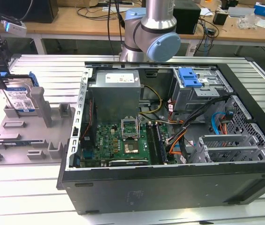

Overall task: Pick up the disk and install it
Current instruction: 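Pick up the disk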

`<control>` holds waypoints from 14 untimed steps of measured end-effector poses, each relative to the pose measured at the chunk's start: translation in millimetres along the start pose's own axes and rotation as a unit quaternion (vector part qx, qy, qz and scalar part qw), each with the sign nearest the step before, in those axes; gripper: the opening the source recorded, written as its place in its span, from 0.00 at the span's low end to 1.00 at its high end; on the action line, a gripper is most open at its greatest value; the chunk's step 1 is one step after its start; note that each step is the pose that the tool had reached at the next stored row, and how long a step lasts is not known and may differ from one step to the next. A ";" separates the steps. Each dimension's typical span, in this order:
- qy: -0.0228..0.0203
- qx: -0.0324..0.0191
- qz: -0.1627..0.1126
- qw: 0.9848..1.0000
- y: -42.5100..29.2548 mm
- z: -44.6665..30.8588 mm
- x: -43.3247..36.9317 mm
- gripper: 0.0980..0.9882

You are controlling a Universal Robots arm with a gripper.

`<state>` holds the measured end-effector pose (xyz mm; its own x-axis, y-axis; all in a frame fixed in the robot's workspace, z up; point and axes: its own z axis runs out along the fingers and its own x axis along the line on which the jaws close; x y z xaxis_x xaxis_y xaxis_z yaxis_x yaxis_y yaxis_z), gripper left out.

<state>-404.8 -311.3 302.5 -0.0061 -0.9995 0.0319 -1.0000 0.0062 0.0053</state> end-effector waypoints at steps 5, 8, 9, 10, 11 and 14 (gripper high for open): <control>0.000 0.000 0.000 1.000 0.0 2.5 -0.1 0.43; 0.000 0.000 0.000 1.000 -0.1 3.4 -0.1 0.43; 0.000 0.000 0.000 1.000 0.0 3.8 -0.1 0.43; 0.000 0.000 0.000 1.000 0.0 4.0 -0.1 0.43; 0.000 0.000 0.000 1.000 0.0 4.1 -0.1 0.43; 0.000 0.000 0.000 1.000 0.0 4.3 -0.2 0.41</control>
<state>-404.8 -311.3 298.2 -0.0061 -0.9995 0.0318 -1.0000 0.0063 0.0051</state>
